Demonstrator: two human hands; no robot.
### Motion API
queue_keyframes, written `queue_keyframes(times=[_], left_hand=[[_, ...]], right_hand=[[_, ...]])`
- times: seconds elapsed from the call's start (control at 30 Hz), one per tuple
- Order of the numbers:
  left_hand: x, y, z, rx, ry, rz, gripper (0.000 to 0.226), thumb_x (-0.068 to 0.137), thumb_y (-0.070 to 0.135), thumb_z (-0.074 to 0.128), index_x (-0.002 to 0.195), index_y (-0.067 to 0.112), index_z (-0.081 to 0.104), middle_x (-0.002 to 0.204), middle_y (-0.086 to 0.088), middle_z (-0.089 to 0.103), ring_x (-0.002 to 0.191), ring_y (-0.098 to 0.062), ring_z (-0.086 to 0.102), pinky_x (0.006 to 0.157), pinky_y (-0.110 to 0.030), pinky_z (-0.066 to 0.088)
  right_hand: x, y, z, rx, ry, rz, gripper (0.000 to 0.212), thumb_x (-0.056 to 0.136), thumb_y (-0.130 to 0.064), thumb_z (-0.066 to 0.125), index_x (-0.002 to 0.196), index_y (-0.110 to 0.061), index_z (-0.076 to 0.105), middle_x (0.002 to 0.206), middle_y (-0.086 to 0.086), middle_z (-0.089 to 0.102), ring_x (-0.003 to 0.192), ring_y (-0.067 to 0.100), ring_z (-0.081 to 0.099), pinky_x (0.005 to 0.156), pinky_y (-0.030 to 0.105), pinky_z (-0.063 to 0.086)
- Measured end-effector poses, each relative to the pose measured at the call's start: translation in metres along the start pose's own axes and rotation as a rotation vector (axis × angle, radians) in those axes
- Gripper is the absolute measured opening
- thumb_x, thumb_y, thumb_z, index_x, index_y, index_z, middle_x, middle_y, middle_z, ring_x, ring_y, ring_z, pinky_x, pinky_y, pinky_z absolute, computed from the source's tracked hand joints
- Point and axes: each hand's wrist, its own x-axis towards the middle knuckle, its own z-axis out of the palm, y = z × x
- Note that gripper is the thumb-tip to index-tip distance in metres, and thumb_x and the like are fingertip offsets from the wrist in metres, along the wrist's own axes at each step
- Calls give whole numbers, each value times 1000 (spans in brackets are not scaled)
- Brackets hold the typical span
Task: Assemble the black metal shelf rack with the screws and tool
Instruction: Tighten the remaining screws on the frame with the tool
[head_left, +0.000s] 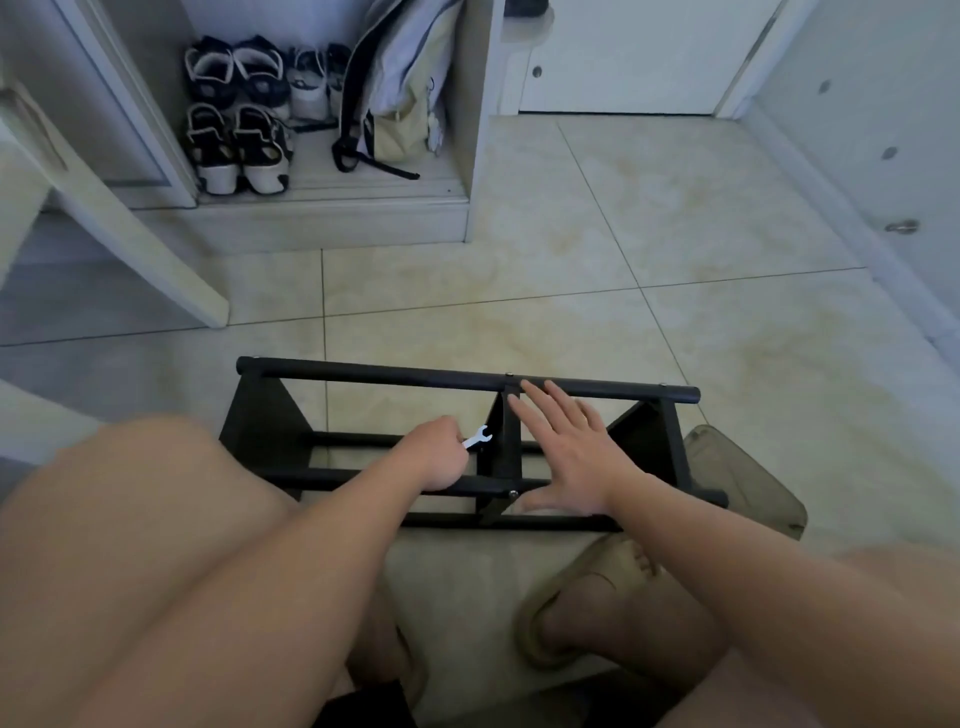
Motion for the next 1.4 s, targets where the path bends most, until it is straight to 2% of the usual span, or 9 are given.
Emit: queue_keyframes(times=[0.1,0.3,0.53,0.63,0.73,0.93,1.03,1.2,1.4], left_hand=[[7,-4,-6,-45,-33,-29,22,95,12,45,106,8,63,106,-10,70,100,-29,64,88,-39,50],[24,-9,-9,-63,-111,-11,17,91,9,57,90,10,73,93,-10,75,94,-29,69,87,-36,54],[39,-8,-19,-106,-137,33,18,86,11,66,90,23,79,75,1,72,71,-14,63,66,-21,47],[45,-6,-21,-139,-155,41,16,87,14,68,88,26,79,79,0,74,74,-14,65,70,-24,51],[50,-2,-19,-231,-205,54,19,87,13,69,78,29,75,78,4,71,75,-9,63,64,-17,49],[54,4,-2,-591,-287,-116,13,92,12,66,82,19,72,82,3,69,79,-12,65,72,-28,52],[53,6,4,-732,-242,-184,6,92,13,68,89,17,70,81,-1,70,73,-12,67,69,-27,52],[51,15,12,-736,-48,-207,8,88,16,72,95,17,69,80,1,72,66,-8,64,64,-22,50],[50,20,15,-793,-52,-250,3,93,22,66,92,20,68,82,2,74,69,-10,66,68,-24,52]], right_hand=[[19,4,4,-74,-46,16,140,57,-102,46,155,-35,-29,164,-2,-34,150,26,-32,119,54,-16],[29,18,20,-47,-69,-5,134,53,-110,23,152,-40,-32,162,1,-39,147,27,-39,119,64,-16],[28,19,30,-1,-8,-33,127,60,-107,21,157,-38,-23,164,3,-34,150,27,-35,118,63,-19],[28,19,30,10,-2,-39,126,62,-106,23,159,-37,-19,165,4,-31,151,29,-33,117,62,-21],[28,18,30,10,1,-40,127,63,-104,28,160,-35,-15,167,5,-28,151,30,-30,118,62,-20],[27,16,29,21,7,-35,127,64,-102,33,162,-33,-8,168,6,-23,153,32,-26,118,64,-18],[27,16,29,23,2,-29,128,63,-102,35,162,-34,-8,168,5,-23,153,31,-27,118,62,-19],[27,15,29,28,14,-27,127,63,-102,35,162,-34,-8,169,5,-22,153,31,-26,118,61,-19],[26,14,30,27,30,-30,126,64,-102,34,162,-32,-5,169,7,-19,154,32,-23,119,63,-17]])
